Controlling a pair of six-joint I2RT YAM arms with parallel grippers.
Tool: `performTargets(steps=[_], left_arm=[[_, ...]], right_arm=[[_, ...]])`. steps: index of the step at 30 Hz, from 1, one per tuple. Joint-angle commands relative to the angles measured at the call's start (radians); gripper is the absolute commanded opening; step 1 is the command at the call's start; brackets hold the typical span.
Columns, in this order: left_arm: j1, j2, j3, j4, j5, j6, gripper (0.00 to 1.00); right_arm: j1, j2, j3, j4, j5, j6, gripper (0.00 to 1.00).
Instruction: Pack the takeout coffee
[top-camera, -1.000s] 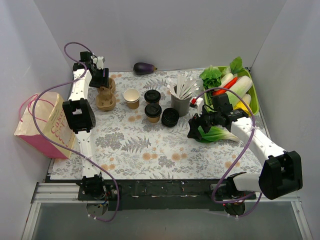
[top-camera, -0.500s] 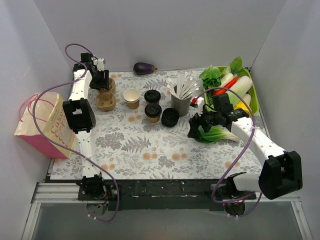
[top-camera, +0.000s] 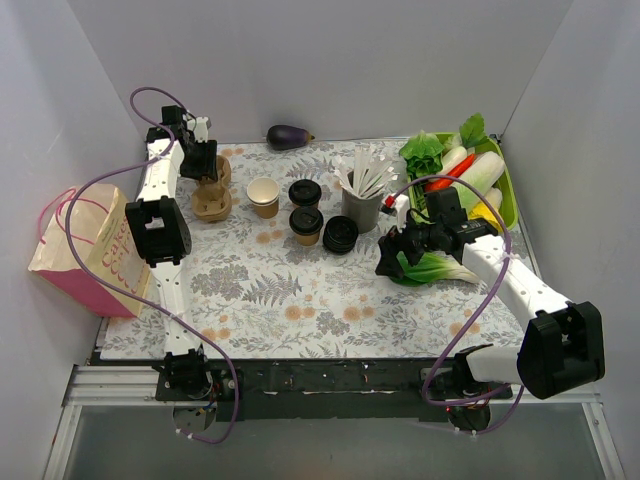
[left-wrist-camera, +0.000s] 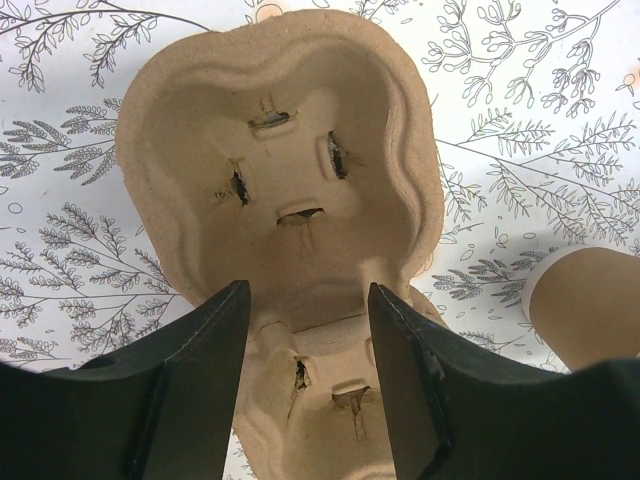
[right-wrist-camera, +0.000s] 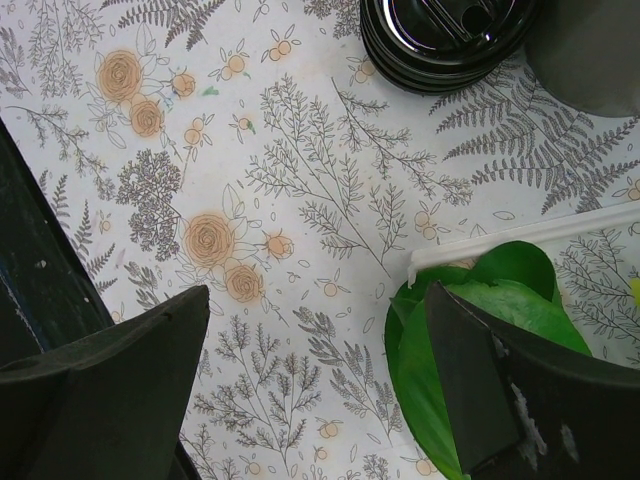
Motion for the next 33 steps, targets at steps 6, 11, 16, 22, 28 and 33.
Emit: performTargets(steps=[6,11,16,22,28,33], left_arm=[[-0.006,-0.006,-0.001,-0.009,0.007,0.010,0.55],[-0.008,0.000,0.001,-0.011,0.006,0.022,0.53],[-0.009,0.003,0.001,-0.018,0.021,0.030,0.52],[-0.011,0.002,-0.019,-0.023,0.004,0.028,0.51],[-0.012,-0.003,-0.016,-0.023,0.012,0.027,0.48],[-0.012,-0.011,-0.016,-0.024,0.015,0.022,0.45]], right_arm=[[-0.009,-0.010,-0.002,0.024,-0.011,0.003,0.96],[-0.014,-0.011,-0.005,0.024,-0.009,0.003,0.95],[-0.014,-0.010,-0.006,0.024,-0.011,0.003,0.96],[-0.015,-0.008,-0.005,0.026,-0.011,0.005,0.96],[-0.017,-0.011,-0.014,0.030,-0.014,0.008,0.96],[-0.020,-0.013,-0.016,0.032,-0.016,0.009,0.96]])
